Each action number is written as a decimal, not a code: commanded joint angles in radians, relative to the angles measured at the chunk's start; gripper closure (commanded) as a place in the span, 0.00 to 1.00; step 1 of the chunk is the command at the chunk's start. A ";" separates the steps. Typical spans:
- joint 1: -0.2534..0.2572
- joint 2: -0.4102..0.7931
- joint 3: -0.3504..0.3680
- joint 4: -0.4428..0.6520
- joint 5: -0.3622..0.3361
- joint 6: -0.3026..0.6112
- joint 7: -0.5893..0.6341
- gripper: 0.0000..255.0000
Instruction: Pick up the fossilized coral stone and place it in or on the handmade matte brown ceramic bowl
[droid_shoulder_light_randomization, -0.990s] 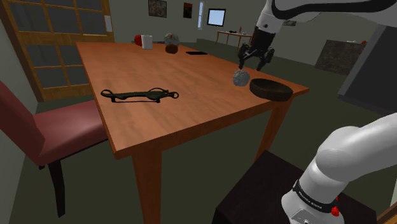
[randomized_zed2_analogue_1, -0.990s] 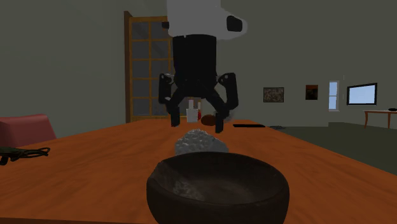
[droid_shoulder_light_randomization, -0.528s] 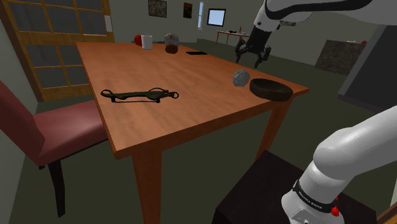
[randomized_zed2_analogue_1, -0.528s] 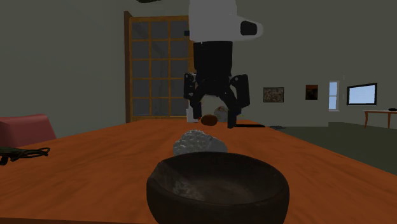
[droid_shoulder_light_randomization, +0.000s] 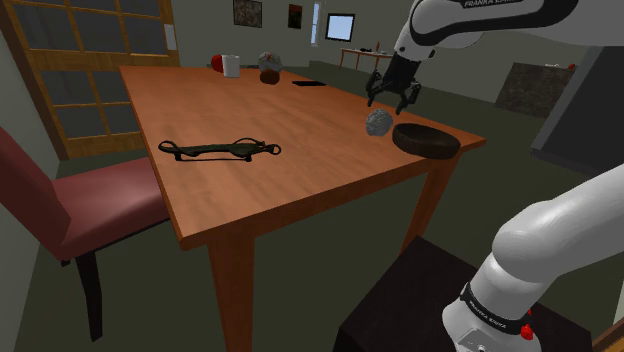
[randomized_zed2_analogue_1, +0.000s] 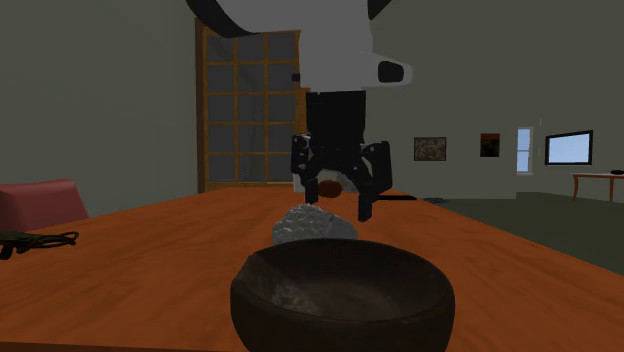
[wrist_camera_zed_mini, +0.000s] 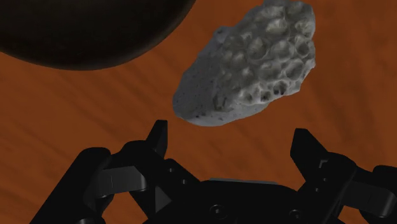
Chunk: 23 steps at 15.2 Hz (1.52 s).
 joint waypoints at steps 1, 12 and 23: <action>0.000 0.000 0.000 -0.001 0.000 0.001 0.000 0.00; 0.000 0.001 -0.001 -0.004 0.000 0.005 -0.001 1.00; 0.016 -0.056 0.016 0.001 0.014 -0.049 0.004 0.00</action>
